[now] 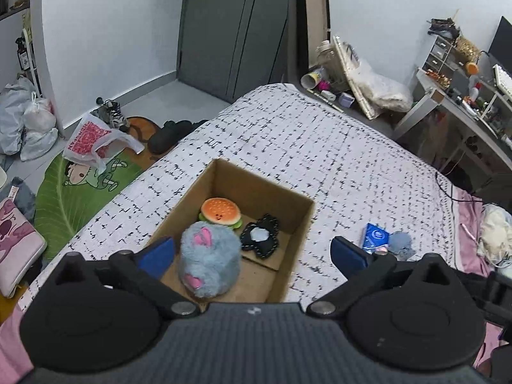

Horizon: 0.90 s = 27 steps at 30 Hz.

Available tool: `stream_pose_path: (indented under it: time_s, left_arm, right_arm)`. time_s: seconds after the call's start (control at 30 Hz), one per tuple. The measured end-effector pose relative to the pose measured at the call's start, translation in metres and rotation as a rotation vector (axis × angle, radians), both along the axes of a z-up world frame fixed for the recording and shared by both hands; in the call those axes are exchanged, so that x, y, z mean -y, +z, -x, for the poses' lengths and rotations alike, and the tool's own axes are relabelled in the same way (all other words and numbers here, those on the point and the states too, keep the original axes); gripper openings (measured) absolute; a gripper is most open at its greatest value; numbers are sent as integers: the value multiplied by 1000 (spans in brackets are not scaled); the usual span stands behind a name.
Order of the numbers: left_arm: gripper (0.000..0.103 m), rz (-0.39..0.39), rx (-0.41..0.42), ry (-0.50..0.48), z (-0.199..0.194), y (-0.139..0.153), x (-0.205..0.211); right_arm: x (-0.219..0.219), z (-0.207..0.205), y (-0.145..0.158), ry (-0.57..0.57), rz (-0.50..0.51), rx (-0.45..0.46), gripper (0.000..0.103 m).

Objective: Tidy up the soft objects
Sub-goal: 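Lower the grey plush into the box and open both tools, then move the left tool to the white bagged item while the right tool moves to the black bag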

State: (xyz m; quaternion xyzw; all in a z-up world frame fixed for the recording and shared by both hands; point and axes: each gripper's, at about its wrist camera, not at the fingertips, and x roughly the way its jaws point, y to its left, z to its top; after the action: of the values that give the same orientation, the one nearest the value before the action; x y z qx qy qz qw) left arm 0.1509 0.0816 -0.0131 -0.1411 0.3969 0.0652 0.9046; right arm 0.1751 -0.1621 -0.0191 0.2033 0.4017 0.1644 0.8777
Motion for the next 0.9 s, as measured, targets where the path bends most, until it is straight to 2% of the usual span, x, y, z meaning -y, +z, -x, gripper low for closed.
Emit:
stream_pose_path:
  time_s: [0.23, 0.43, 0.73, 0.9]
  left_arm:
    - [103, 31, 37, -1, 10, 6, 16]
    - [103, 13, 80, -27, 16, 16, 36]
    - [103, 27, 35, -62, 14, 16, 65]
    - [103, -12, 31, -74, 16, 16, 81]
  right_arm:
    - [28, 7, 6, -52, 0, -5, 102]
    - [46, 13, 12, -61, -9, -6, 103]
    - [76, 17, 8, -101, -26, -32, 103]
    - [89, 19, 7, -110, -1, -38, 103]
